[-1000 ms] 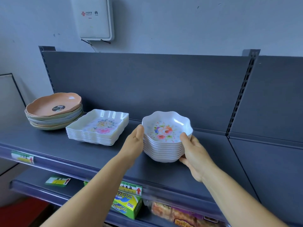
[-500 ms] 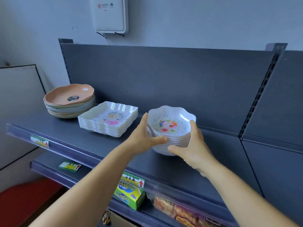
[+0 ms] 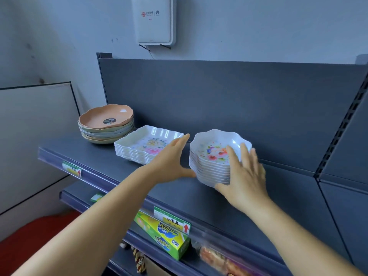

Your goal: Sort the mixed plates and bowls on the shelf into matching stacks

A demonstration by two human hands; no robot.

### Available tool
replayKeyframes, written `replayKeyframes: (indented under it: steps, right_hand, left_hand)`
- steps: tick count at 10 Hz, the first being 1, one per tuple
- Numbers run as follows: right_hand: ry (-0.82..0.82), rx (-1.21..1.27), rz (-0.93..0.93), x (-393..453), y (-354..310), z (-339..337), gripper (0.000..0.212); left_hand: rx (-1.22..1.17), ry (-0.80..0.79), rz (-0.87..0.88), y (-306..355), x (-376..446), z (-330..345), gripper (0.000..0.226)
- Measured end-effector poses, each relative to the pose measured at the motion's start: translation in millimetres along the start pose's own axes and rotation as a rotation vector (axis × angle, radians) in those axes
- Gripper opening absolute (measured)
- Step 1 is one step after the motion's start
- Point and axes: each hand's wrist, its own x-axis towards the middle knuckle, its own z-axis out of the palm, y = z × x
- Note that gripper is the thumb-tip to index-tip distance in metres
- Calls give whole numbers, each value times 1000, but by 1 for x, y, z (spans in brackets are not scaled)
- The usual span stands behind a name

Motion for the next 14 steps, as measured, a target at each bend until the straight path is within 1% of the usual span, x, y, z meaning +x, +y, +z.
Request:
replayKeyframes:
  steps: [1, 2, 3, 4, 6, 7, 9, 11, 12, 13, 14]
  right_hand:
    - [-21, -137, -106, -1, -17, 4, 87]
    - [-12, -211, -61, 2, -34, 12, 79]
    - [51, -250, 15, 4, -45, 21, 70]
    - [87, -280, 55, 9, -51, 28, 61]
    - [86, -309, 113, 20, -67, 33, 52]
    - [82, -295, 143, 23, -70, 30, 47]
    - [13, -299, 178, 22, -76, 23, 50]
    - [-8, -249, 168, 7, -84, 8, 75]
    - [-48, -220, 146, -4, -87, -2, 84]
    - [-68, -196, 130, -13, -87, -15, 86]
    - [-85, -214, 101, -21, -84, -29, 78]
  left_hand:
    - [385, -68, -32, -39, -8, -15, 92]
    - [428, -106, -83, -72, -11, -19, 78]
    - [449, -36, -17, -89, -5, -20, 62]
    - [462, -4, 45, -103, 6, -21, 54]
    - [464, 16, 103, -111, 23, -20, 49]
    - [481, 32, 92, -107, 28, -16, 52]
    - [522, 21, 83, -96, 28, -13, 52]
    - [549, -6, 100, -95, 22, -19, 59]
    - [535, -36, 129, -90, 13, -27, 63]
    - [527, -16, 169, -81, 3, -42, 65]
    - [517, -4, 192, -70, -6, -56, 63]
